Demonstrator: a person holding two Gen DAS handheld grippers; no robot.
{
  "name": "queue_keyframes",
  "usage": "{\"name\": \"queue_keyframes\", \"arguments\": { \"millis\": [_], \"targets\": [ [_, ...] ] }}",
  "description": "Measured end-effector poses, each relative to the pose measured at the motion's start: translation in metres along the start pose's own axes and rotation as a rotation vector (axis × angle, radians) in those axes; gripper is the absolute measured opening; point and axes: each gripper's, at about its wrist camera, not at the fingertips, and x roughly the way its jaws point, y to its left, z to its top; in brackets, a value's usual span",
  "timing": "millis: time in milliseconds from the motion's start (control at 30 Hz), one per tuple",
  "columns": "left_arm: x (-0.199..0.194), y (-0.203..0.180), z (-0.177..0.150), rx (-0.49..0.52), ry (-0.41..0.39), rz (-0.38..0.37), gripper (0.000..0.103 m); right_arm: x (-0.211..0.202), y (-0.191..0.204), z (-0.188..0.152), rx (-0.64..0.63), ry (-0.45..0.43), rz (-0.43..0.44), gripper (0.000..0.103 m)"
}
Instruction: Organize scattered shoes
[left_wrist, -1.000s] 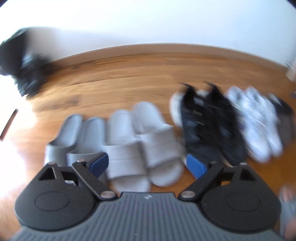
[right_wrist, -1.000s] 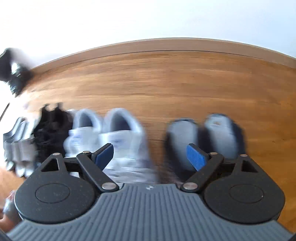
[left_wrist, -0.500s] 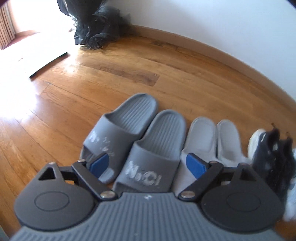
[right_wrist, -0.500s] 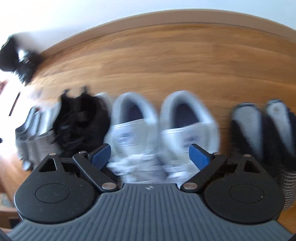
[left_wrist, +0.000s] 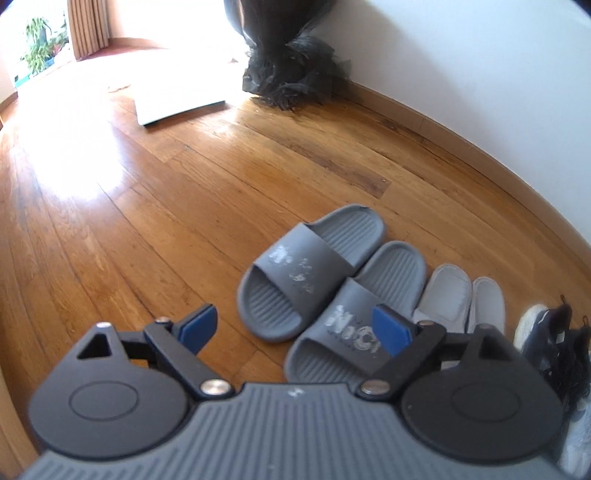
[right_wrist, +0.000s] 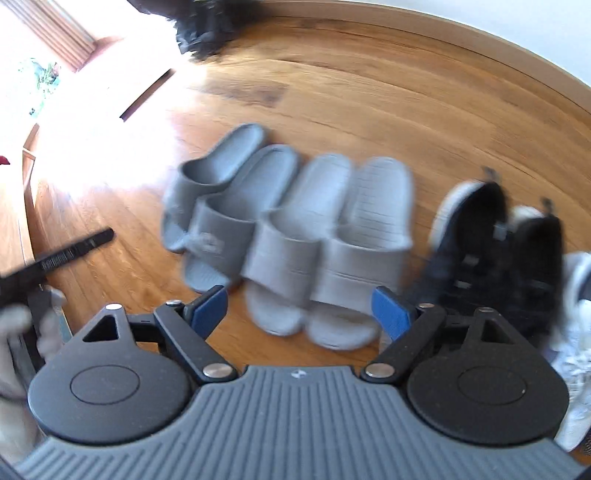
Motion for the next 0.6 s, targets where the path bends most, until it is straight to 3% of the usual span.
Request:
{"name": "queue_keyframes", "arguments": {
  "millis": [167, 300, 500, 567, 600],
  "targets": [
    [-0.021, 0.023, 0.000, 0.033, -0.029, -0.005, 0.091, 0.018, 0.056, -0.006, 0.032, -0.016, 0.006, 0.080],
    [-0.021, 0.043, -0.011, 0.032, -0.007, -0.039, 0.091, 0.031, 0.081, -0.010, -0.047, -0.075, -0.028, 0.080],
    [-0.028, 0.065, -0.029, -0.058, -0.093, -0.078, 0.092, 0.084, 0.108, 0.027, -0.124, -0.194, 0.016, 0.080],
    [-0.030, 0.069, -0.032, -0.081, -0.106, -0.083, 0.092, 0.115, 0.115, 0.048, -0.128, -0.202, 0.034, 0.070],
    [-0.030, 0.072, -0.033, -0.093, -0.113, -0.085, 0.092, 0.132, 0.117, 0.059, -0.122, -0.194, 0.032, 0.060]
  ]
}}
